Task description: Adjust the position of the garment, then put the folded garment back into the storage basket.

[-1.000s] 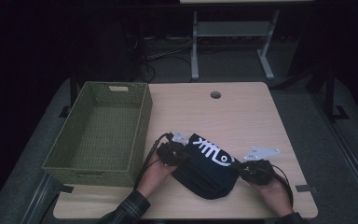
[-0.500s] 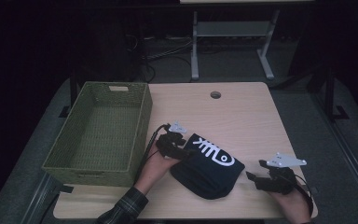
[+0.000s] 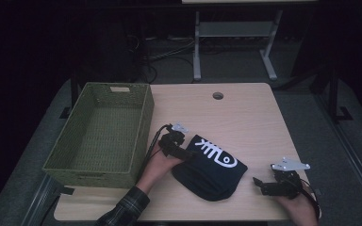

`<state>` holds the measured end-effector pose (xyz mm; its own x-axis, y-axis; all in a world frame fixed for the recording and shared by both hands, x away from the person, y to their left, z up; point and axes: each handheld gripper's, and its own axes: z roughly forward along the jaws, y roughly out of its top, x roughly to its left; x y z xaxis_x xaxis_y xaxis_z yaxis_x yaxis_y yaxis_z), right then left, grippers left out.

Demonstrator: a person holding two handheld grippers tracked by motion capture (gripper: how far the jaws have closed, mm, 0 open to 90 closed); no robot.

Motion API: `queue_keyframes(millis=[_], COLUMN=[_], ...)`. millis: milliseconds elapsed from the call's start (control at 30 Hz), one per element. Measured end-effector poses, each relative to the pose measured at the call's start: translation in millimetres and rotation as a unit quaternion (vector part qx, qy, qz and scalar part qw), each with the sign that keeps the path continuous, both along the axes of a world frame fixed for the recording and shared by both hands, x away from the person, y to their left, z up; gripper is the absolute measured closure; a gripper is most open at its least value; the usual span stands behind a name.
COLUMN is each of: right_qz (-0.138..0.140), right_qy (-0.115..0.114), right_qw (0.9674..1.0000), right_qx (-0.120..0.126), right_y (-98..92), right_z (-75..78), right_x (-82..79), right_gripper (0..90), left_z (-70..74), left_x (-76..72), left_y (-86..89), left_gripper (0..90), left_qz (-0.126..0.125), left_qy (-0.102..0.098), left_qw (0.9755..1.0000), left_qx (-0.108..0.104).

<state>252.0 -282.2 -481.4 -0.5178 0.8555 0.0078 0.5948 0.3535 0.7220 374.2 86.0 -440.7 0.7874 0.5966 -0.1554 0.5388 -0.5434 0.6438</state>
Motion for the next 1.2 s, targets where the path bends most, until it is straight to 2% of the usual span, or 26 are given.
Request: queue_keyframes(millis=[100,333,500,733,933,1000,1033,1133,1167,1200], right_qz=[0.002,0.003,0.003,0.003,0.003,0.003,0.003,0.002,0.002,0.002], right_qy=[0.006,0.006,0.006,0.007,0.007,0.007,0.007,0.007,0.007,0.007], right_qw=[0.9999,0.9999,0.9999,0.9999,0.9999,0.9999,0.9999,0.9999,0.9999,0.9999], right_qx=[0.008,0.007,0.007,0.007,0.007,0.007,0.007,0.007,0.007,0.007], right_y=[-1.2,-1.1,-1.1,-1.1,-0.8,-0.8,-0.8,-0.8,-0.8,-0.8], right_z=[-0.6,-0.7,-0.7,-0.7,-0.7,-0.7,-0.7,-0.7,-0.7,-0.7], right_x=[2.0,2.2,2.3,2.3,2.8,2.8,2.8,2.8,2.8,2.8], right_gripper=[11.7,11.5,11.5,11.5,11.5,11.5,11.5,11.5,11.5,11.5], left_z=[-7.5,-14.7,-17.2,-18.6,-17.5,-17.5,-16.8,-16.5,-16.2,-15.9], left_x=[2.6,4.5,3.1,3.3,3.2,3.5,4.6,4.7,4.7,5.0], left_y=[0.1,-1.3,-2.6,-1.7,-1.1,-0.9,-0.5,-1.3,-1.5,-1.9], left_gripper=[18.2,18.3,23.1,24.3,38.0,42.0,44.8,53.6,53.6,58.7], left_qz=[0.0,-0.006,-0.012,-0.015,-0.03,-0.032,-0.039,-0.04,-0.041,-0.043], left_qy=[0.007,0.022,0.028,0.036,0.051,0.052,0.06,0.068,0.07,0.075], left_qw=[1.0,0.9997,0.9995,0.9992,0.9982,0.9981,0.9974,0.9969,0.9967,0.9962], left_qx=[-0.001,0.005,0.004,0.003,-0.007,-0.008,-0.006,-0.008,-0.006,-0.005])
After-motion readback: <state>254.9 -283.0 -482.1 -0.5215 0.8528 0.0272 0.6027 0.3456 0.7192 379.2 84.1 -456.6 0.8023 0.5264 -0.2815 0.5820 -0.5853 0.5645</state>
